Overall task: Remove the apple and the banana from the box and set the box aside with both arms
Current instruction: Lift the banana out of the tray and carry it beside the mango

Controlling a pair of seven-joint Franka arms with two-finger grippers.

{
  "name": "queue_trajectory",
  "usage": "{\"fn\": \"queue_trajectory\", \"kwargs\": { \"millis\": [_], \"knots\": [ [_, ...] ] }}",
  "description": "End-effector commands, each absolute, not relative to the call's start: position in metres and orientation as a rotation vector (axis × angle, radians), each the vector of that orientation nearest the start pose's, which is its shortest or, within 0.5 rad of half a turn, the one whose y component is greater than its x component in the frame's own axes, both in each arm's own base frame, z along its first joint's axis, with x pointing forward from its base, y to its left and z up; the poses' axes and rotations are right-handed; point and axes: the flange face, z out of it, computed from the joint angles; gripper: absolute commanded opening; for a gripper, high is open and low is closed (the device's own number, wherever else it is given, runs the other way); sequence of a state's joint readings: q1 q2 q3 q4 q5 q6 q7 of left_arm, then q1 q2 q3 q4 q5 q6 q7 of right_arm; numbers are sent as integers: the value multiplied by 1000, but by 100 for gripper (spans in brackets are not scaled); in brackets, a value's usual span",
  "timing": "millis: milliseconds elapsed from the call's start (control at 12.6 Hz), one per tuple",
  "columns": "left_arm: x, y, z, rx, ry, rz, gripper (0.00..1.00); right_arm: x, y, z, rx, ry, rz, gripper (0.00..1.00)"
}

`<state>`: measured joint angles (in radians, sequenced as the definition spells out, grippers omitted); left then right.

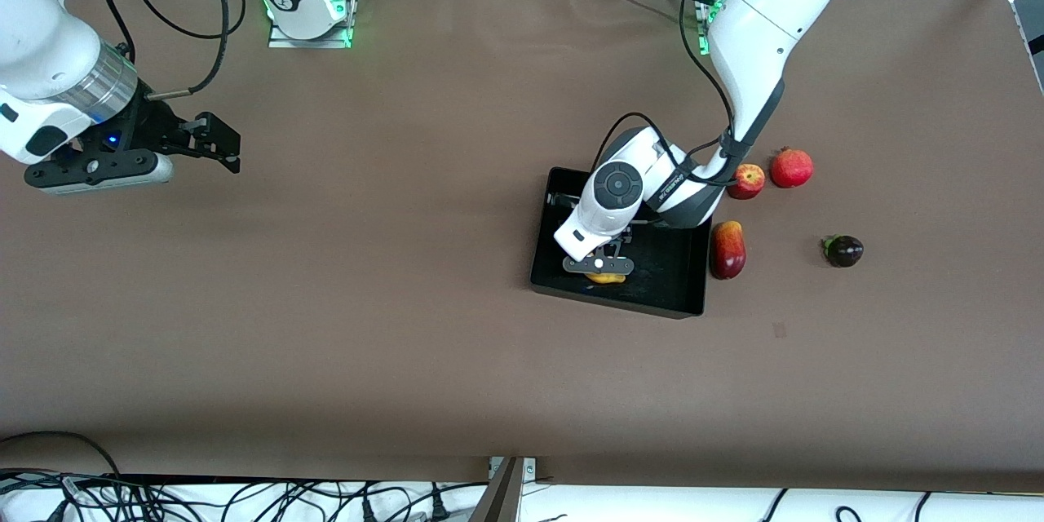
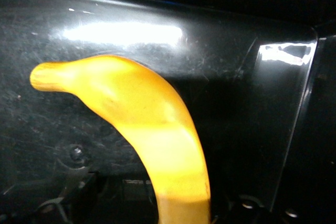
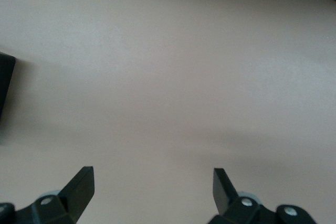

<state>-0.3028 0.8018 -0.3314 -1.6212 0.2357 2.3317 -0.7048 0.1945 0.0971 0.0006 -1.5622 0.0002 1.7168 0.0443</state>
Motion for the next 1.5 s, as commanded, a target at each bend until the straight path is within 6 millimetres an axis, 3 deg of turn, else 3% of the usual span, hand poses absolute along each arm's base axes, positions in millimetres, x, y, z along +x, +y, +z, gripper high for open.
{"fn": "queue_trajectory", "kwargs": {
  "millis": [0,79,554,792,950,1188,1346,1425],
  "knots": [
    [567,-383,169,-3146,0,106,12,581,126,590,-3113,-237,-86,100],
    [567,-385,170,-3147,2,101,0,581,127,591,-3112,-240,-90,100],
    [571,-381,181,-3137,-7,105,0,578,128,589,-3116,-245,-57,100],
    [578,-377,205,-3148,-31,71,0,578,128,589,-3116,-245,-57,100],
    [591,-357,246,-3125,-72,59,0,579,127,588,-3115,-240,-54,100],
    [610,-304,308,-3083,-178,90,0,580,127,589,-3111,-239,-61,100],
    [620,-268,328,-3057,-188,107,0,579,127,589,-3111,-239,-59,100],
    [627,-240,335,-3047,-122,140,0,579,127,589,-3111,-239,-58,100]
  ]
}}
